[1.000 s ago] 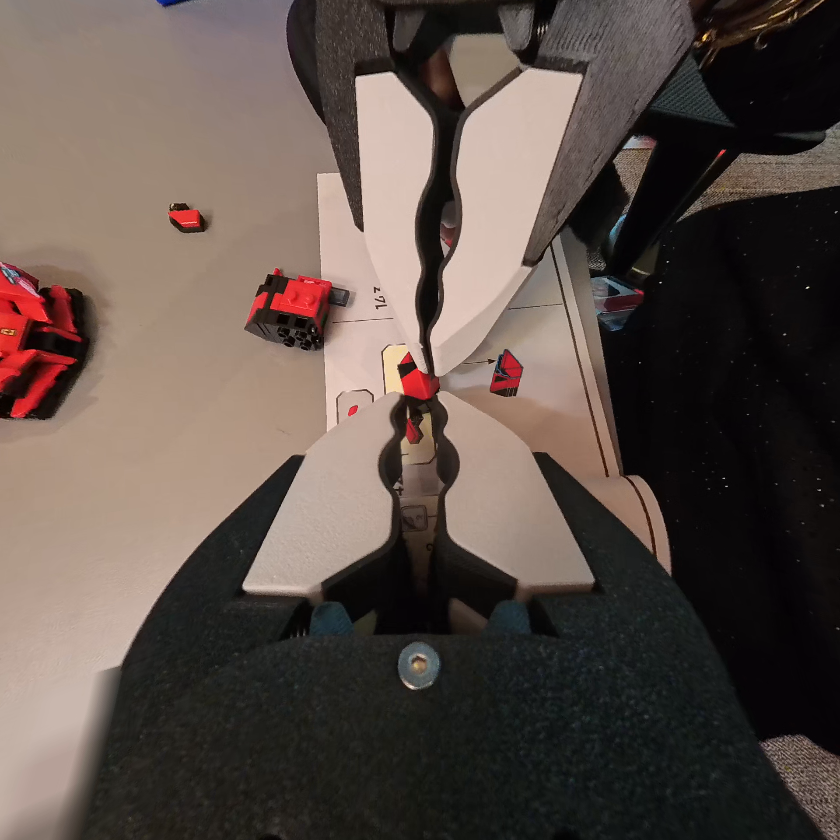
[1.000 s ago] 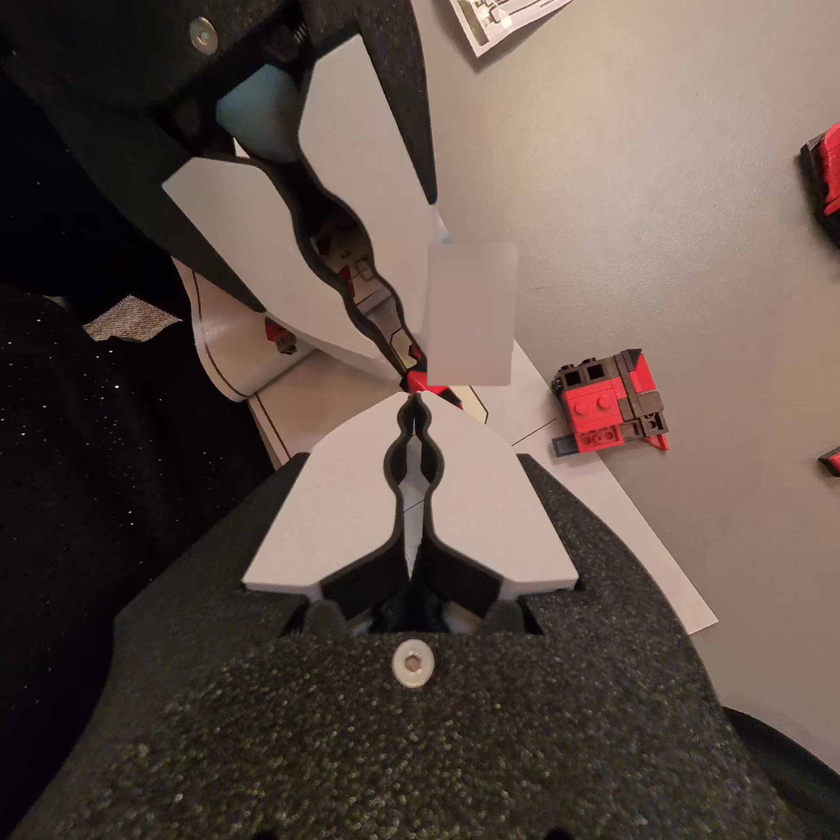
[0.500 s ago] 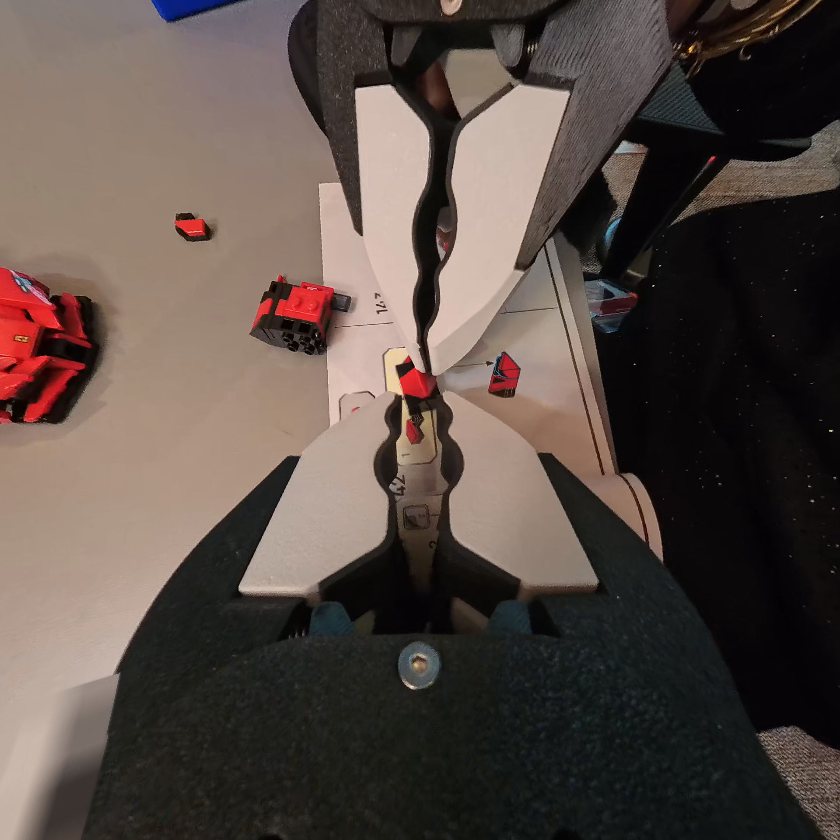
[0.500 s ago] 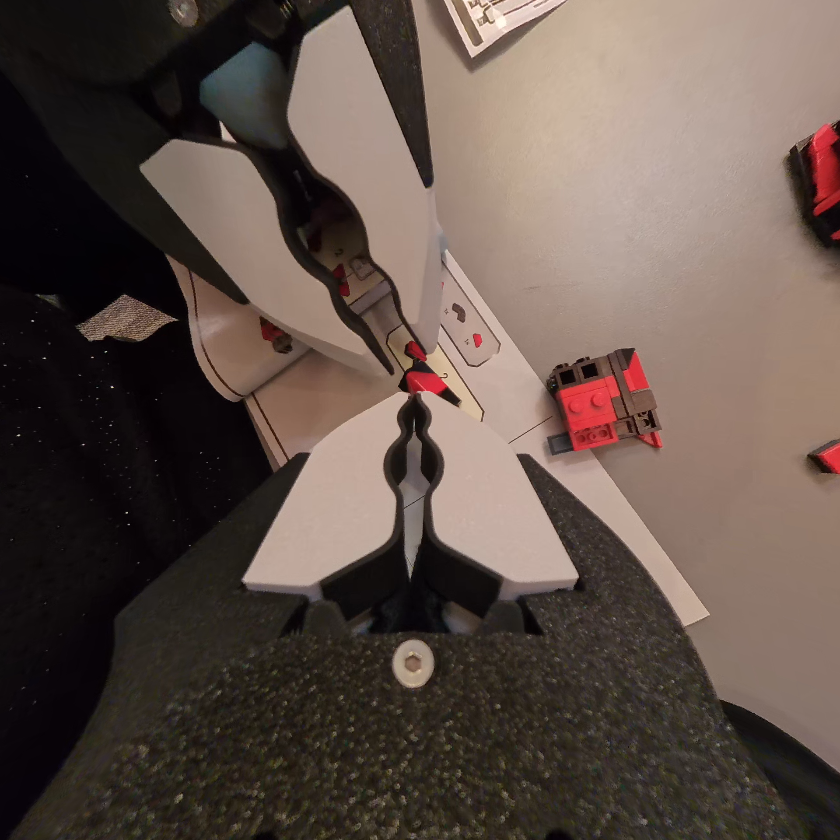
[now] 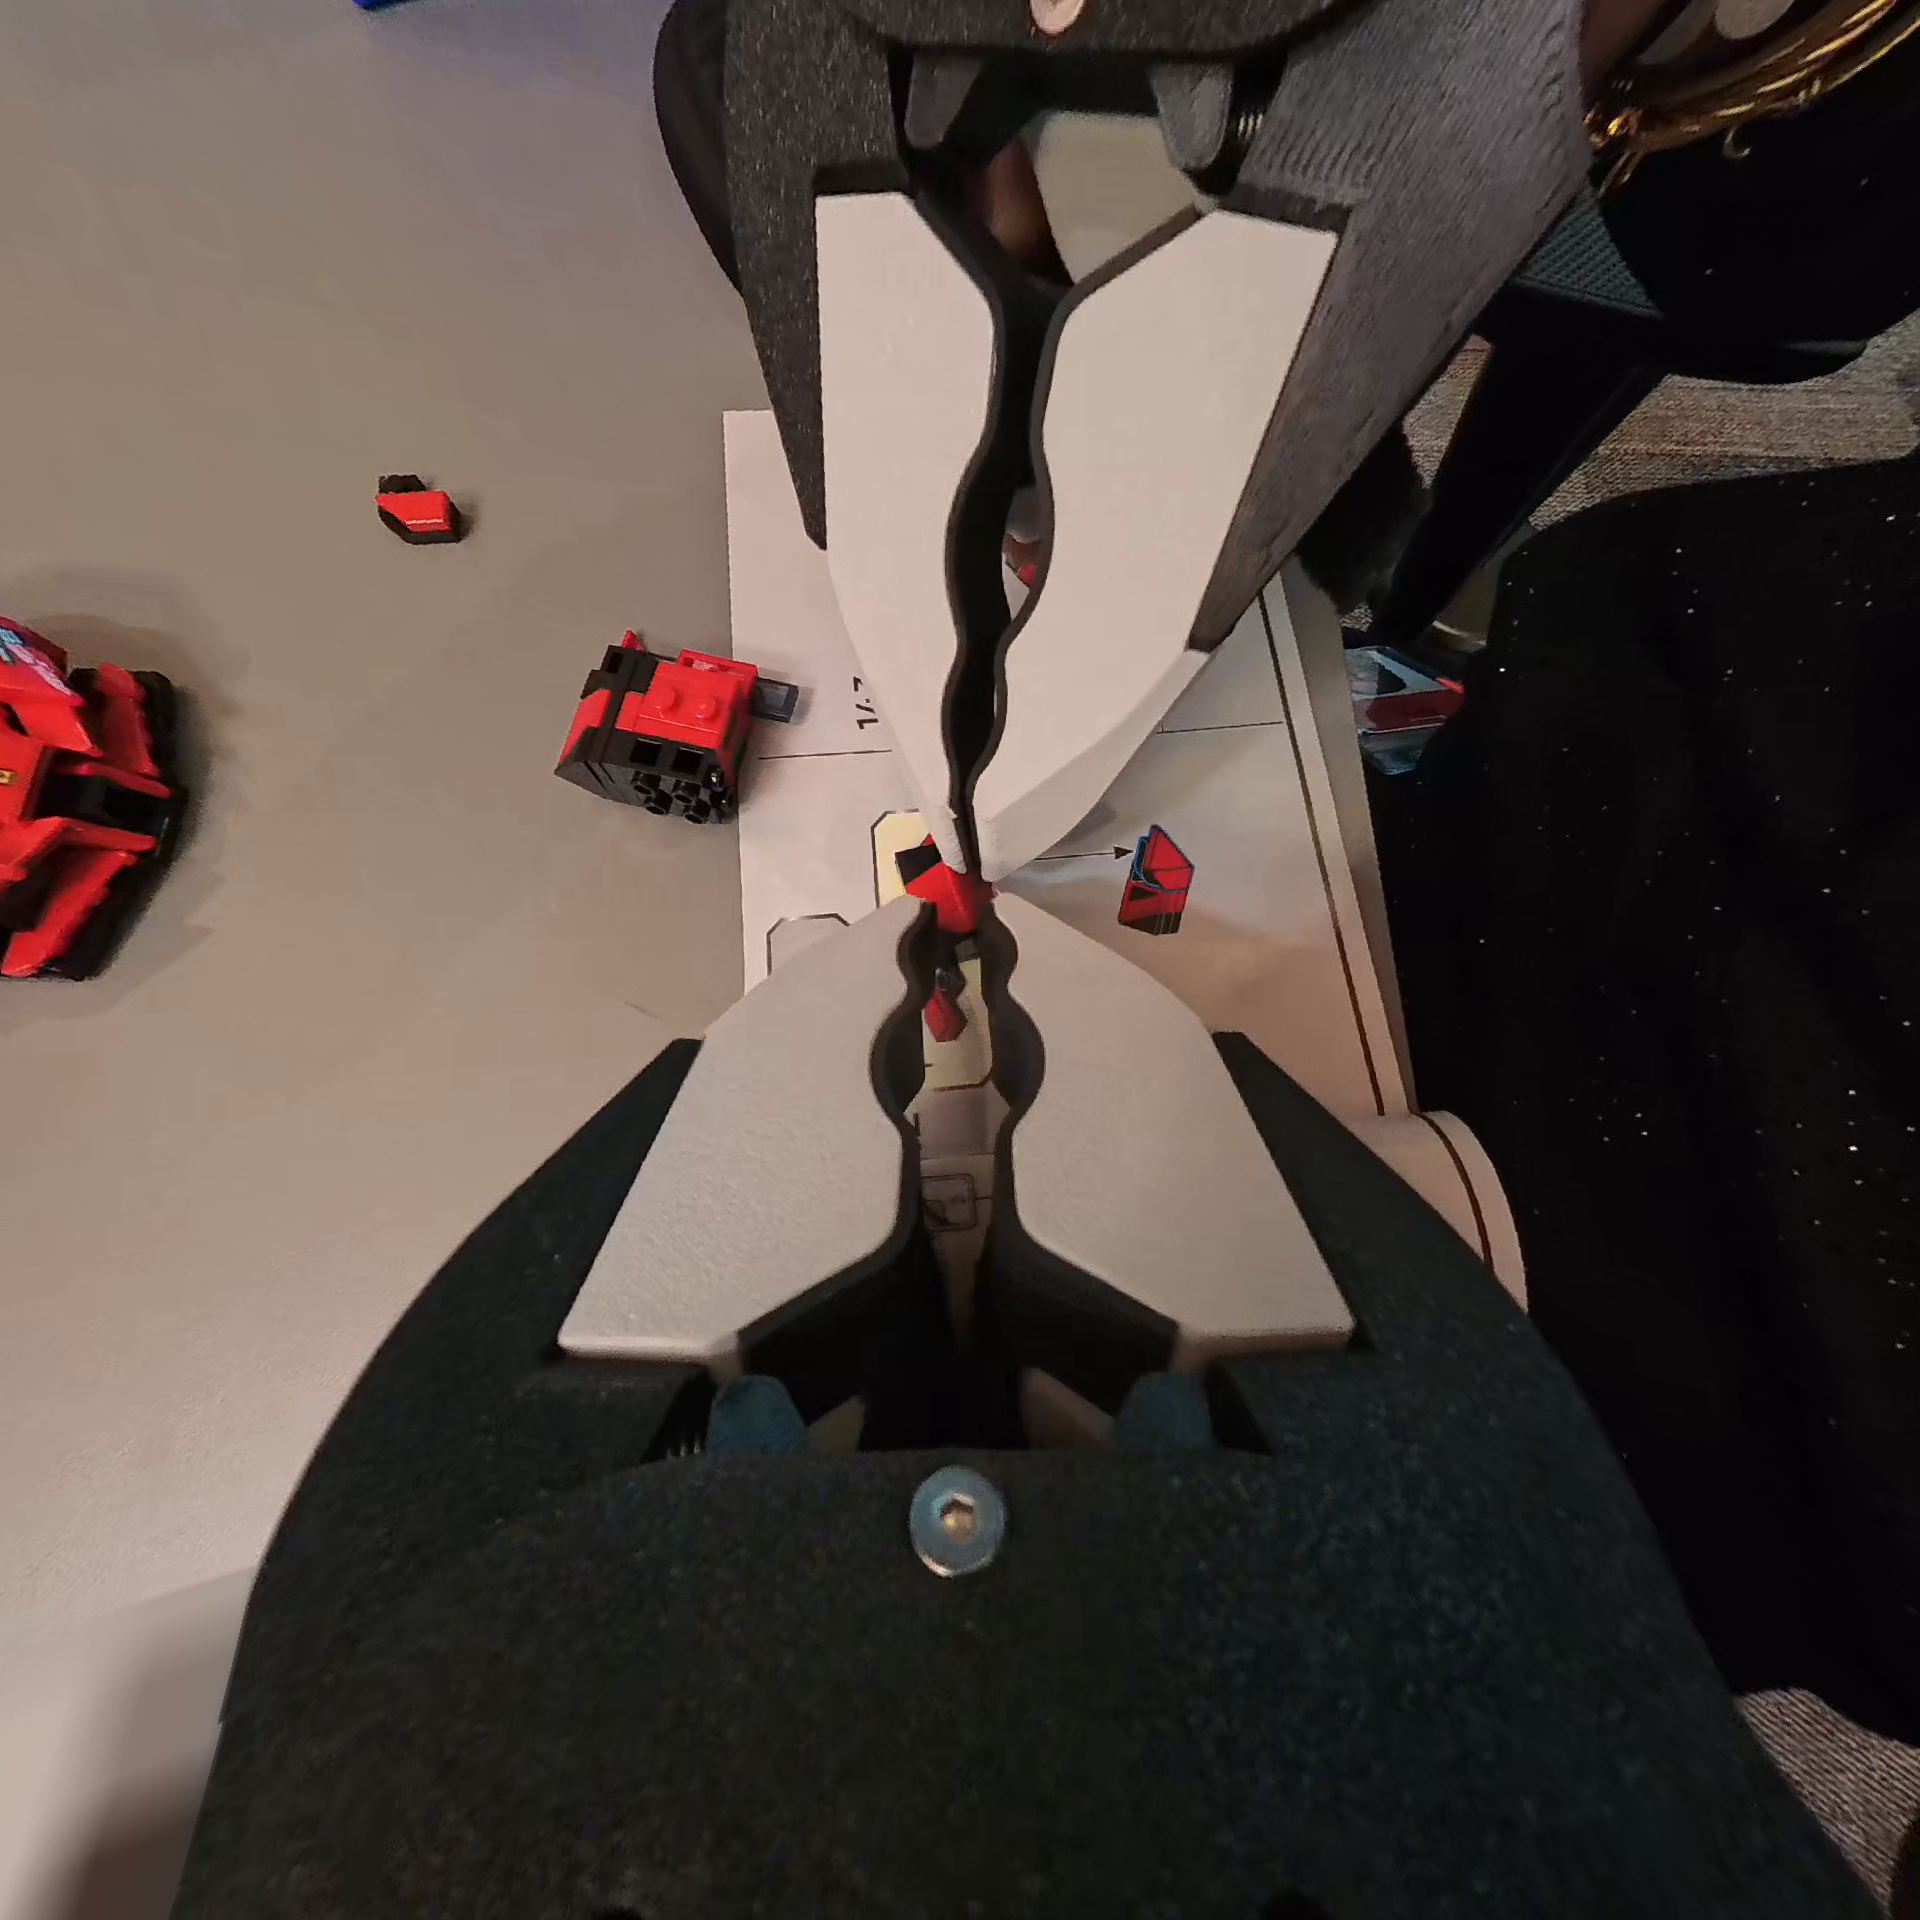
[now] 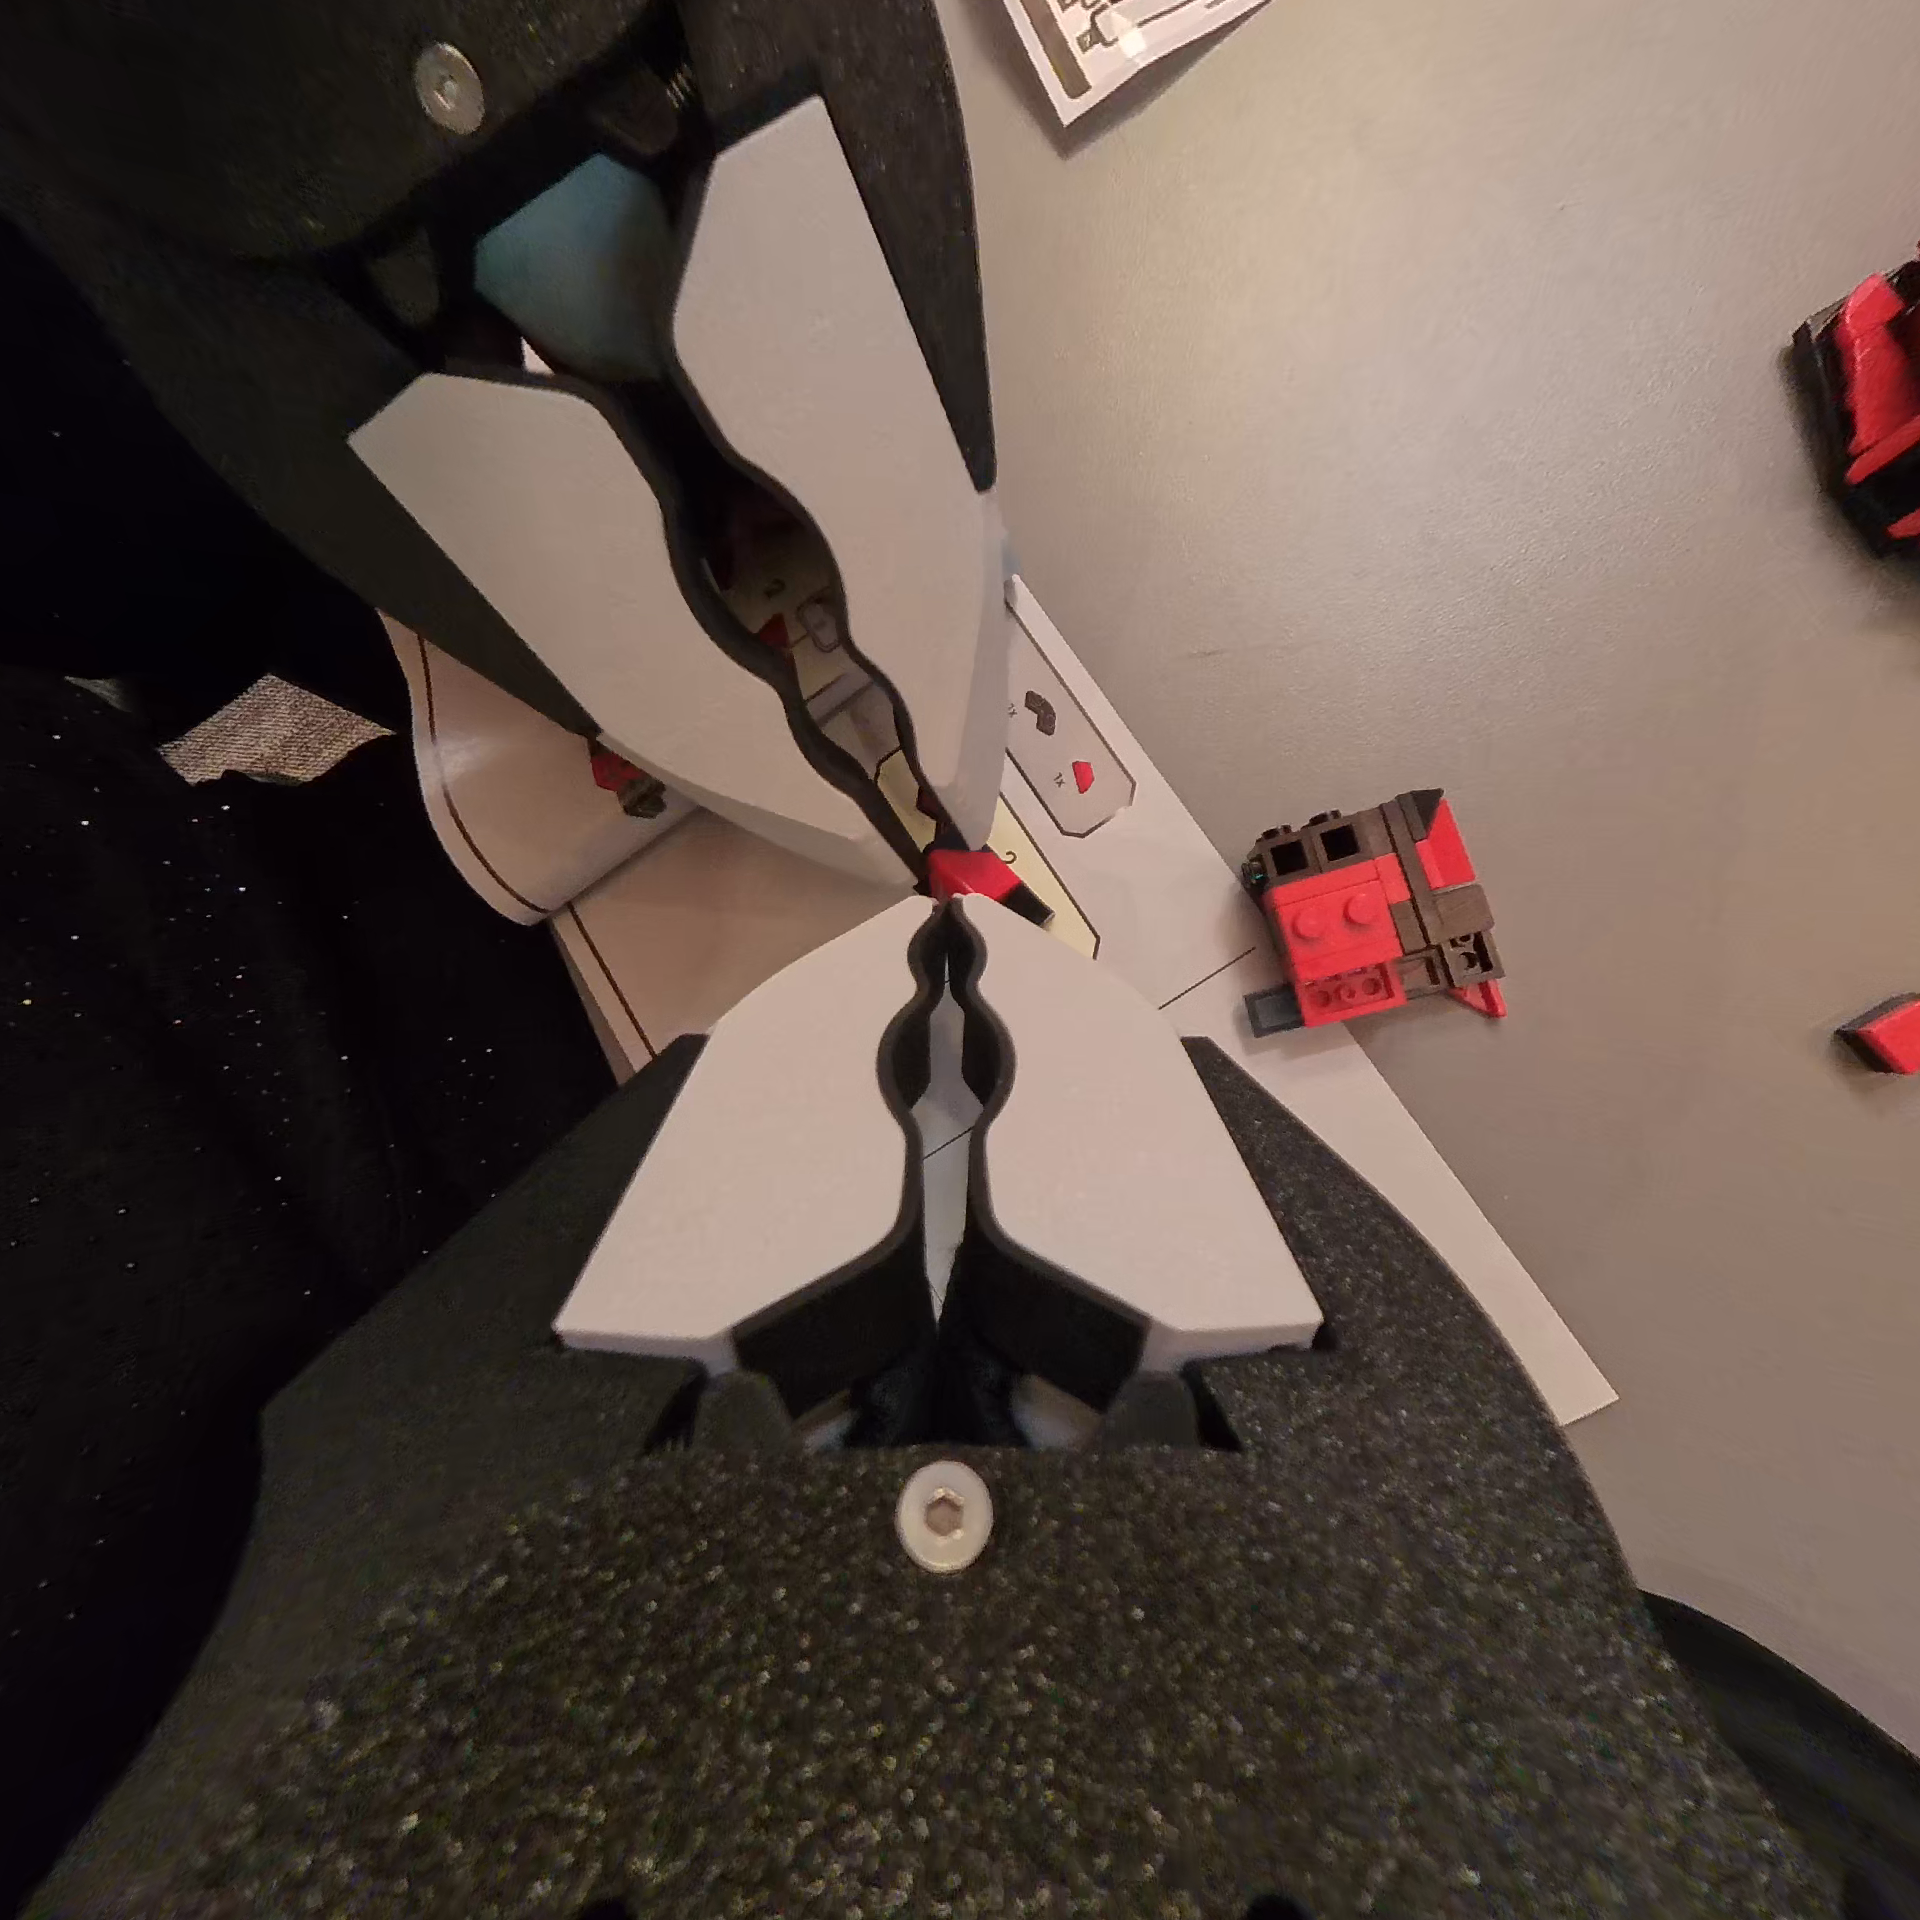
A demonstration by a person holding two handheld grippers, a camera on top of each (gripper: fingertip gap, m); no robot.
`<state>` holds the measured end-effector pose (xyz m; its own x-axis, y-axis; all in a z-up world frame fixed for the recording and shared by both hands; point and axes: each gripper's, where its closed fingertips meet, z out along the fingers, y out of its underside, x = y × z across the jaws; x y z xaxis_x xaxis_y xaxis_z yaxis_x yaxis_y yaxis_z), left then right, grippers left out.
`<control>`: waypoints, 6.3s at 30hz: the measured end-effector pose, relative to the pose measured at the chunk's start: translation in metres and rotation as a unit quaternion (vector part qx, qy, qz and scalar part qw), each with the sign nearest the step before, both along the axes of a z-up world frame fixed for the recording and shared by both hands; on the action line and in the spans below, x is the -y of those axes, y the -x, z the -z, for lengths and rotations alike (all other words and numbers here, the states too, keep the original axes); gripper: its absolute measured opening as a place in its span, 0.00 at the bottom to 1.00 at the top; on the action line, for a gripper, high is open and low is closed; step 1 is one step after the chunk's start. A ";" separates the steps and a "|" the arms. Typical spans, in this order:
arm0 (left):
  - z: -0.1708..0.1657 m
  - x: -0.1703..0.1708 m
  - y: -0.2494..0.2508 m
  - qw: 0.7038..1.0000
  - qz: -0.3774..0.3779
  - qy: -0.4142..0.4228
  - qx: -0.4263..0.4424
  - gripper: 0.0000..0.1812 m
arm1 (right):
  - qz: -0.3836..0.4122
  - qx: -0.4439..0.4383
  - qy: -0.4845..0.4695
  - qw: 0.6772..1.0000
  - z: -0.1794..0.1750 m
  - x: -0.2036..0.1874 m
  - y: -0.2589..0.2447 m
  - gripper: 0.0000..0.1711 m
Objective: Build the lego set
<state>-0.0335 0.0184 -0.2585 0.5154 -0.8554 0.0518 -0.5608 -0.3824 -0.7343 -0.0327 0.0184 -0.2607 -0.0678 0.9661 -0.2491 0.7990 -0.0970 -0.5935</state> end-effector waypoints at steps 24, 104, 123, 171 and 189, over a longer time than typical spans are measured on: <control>0.002 0.000 -0.001 1.000 -0.007 0.004 -0.008 0.01 | 0.007 0.006 -0.075 0.997 0.000 -0.003 0.000 0.00; 0.001 -0.002 0.000 1.000 -0.004 -0.008 0.018 0.01 | 0.117 -0.098 -0.413 0.898 -0.005 -0.014 0.002 0.11; 0.001 -0.002 0.001 1.000 -0.005 -0.003 0.023 0.01 | 0.083 -0.138 -0.330 0.930 -0.005 -0.027 0.000 0.15; 0.002 -0.004 0.002 0.999 0.004 -0.001 0.039 0.01 | 0.077 -0.137 -0.323 0.933 -0.008 -0.029 0.002 0.22; -0.033 0.015 0.031 0.997 -0.054 -0.034 0.040 0.21 | -0.188 -0.090 -0.171 0.963 -0.026 -0.001 -0.021 0.21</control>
<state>-0.0648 0.0039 -0.2259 0.6018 -0.7976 0.0410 -0.4569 -0.3860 -0.8014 -0.0121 0.0194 -0.2351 -0.4418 0.8879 0.1286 0.6198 0.4057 -0.6717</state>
